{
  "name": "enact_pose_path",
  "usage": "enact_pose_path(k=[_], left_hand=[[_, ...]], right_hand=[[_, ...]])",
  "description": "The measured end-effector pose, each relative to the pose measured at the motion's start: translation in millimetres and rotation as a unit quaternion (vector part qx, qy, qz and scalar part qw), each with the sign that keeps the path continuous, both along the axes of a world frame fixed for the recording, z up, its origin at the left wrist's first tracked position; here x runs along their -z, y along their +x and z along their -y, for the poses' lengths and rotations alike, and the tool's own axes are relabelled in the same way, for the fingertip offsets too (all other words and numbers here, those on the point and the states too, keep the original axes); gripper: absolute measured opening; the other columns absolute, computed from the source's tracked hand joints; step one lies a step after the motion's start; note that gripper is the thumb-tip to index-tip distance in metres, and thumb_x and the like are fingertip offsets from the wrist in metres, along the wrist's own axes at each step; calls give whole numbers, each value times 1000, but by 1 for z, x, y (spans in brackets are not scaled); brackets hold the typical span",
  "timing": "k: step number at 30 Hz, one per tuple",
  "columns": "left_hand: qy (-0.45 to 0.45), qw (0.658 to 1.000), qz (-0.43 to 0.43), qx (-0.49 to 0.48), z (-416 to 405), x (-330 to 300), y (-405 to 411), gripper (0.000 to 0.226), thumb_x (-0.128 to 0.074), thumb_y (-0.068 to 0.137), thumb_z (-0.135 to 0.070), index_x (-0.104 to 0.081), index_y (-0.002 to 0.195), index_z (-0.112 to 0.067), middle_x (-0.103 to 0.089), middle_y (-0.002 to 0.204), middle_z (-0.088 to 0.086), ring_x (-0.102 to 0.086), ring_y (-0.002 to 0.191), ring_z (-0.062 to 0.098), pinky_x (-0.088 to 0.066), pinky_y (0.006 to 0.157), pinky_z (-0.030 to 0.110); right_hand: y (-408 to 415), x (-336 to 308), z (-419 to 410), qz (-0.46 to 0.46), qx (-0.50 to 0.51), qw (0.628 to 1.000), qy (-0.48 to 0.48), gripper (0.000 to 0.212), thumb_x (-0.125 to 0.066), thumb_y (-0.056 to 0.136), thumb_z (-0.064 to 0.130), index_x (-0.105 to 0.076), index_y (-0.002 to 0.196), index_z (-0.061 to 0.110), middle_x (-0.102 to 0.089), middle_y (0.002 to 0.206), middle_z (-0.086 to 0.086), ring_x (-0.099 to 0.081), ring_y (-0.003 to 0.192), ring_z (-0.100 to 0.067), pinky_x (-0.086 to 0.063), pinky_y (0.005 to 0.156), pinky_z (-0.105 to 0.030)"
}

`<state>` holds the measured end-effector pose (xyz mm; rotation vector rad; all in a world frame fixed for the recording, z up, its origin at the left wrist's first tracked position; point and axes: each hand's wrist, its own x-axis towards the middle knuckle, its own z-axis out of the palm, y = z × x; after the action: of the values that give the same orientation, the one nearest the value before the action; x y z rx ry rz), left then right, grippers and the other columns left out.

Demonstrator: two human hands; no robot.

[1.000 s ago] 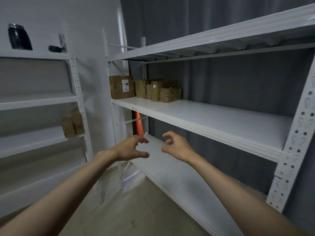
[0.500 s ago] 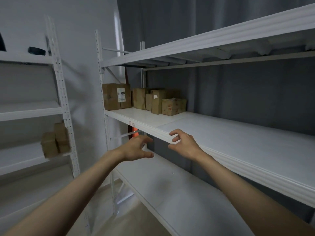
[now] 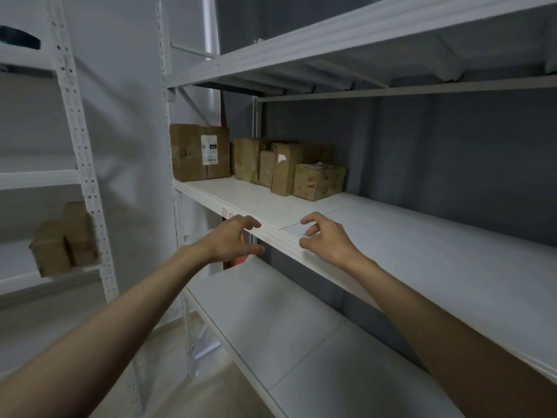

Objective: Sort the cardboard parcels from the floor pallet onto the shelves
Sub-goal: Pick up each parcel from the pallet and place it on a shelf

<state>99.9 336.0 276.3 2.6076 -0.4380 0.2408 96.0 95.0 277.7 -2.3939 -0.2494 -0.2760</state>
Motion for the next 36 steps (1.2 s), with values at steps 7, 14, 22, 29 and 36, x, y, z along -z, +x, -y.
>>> enact_pose_path(k=[7,14,22,29,36], left_hand=[[-48,999,10,5,8,-7,99,64,-78,84,-40,-52,140,-21,-52,136,4,-53,118,21,-48,101,38],[-91,996,3,16,23,-26,211,74,-80,83,-40,-46,144,-15,-51,140,8,-52,119,22,-46,98,34],[-214,976,-35,-9,53,-28,326,85,-86,79,-30,-39,148,-14,-41,151,12,-45,135,34,-45,110,50],[-261,962,-34,-68,61,-21,390,100,-84,79,-21,-20,155,-11,-30,154,14,-39,137,37,-42,109,44],[-299,952,-30,-68,70,-21,415,101,-87,76,-29,-24,152,-10,-34,152,15,-40,136,37,-41,111,51]], right_hand=[[73,-6,4,-3,39,999,-7,44,-70,90,27,-53,131,32,-58,120,0,-60,106,-19,-51,100,-41],[149,-21,4,-23,88,995,-30,50,-72,88,29,-51,134,31,-60,118,1,-61,105,-19,-53,99,-43],[220,-32,-12,-3,128,991,-41,52,-70,87,27,-53,136,25,-61,115,-4,-59,108,-23,-52,97,-42],[268,-27,-34,0,133,990,-39,47,-72,85,26,-56,129,23,-68,108,-4,-60,104,-20,-52,95,-38],[275,-22,-33,-24,151,987,-55,51,-70,86,29,-53,134,21,-65,115,-5,-58,110,-24,-51,97,-40]])
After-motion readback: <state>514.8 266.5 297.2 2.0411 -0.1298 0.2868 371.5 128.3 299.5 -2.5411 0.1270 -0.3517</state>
